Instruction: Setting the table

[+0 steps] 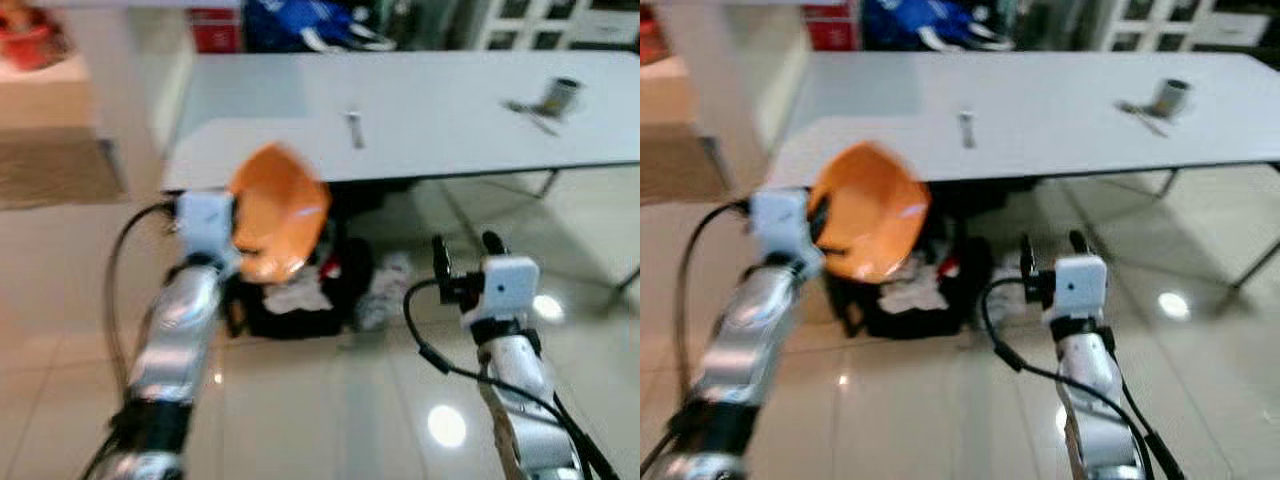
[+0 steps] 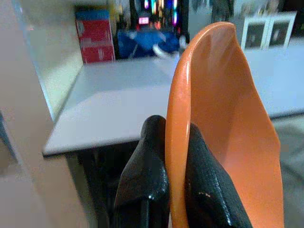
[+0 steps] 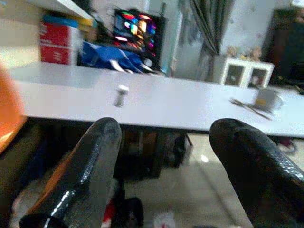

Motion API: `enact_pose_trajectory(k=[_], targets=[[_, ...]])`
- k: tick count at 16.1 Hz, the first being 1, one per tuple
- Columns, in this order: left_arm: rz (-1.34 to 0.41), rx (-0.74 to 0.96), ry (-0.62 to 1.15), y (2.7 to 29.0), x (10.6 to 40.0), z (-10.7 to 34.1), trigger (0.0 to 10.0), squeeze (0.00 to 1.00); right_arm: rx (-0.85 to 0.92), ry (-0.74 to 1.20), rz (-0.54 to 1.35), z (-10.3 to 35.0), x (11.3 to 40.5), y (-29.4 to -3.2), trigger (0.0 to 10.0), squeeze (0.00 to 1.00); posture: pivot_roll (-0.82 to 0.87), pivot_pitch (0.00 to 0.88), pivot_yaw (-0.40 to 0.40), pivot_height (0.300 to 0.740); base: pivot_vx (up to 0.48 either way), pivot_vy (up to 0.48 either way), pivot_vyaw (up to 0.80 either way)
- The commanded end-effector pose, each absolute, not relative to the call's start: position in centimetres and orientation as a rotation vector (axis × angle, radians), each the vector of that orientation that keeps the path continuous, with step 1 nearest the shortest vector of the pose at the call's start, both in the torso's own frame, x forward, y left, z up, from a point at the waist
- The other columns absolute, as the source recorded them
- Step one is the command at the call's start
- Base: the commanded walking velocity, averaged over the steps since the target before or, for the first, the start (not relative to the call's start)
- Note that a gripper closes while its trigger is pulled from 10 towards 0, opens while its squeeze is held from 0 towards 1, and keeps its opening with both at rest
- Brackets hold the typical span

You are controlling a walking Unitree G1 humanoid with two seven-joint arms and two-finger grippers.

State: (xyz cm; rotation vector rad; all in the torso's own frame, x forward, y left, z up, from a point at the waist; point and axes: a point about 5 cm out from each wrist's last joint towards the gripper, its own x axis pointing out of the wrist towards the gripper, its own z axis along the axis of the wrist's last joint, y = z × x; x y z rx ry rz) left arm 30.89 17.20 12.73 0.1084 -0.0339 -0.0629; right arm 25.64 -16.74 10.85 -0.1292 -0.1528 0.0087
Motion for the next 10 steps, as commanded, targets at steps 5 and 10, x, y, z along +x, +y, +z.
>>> enact_pose_trajectory(k=[5,10], targets=[[-0.004,0.006,-0.002,18.1,31.0,12.5,0.0,0.0,-0.15,-0.128,-0.017,10.1,25.3,-18.1,10.0,0.0,0.0,0.0,0.004,0.74,0.276,-0.389,0.0],[-0.021,0.011,-0.011,17.7,31.4,12.6,0.0,0.0,-0.156,-0.131,-0.002,10.1,25.1,-17.9,10.0,0.0,-0.01,0.0,0.007,0.74,0.315,-0.358,0.0]])
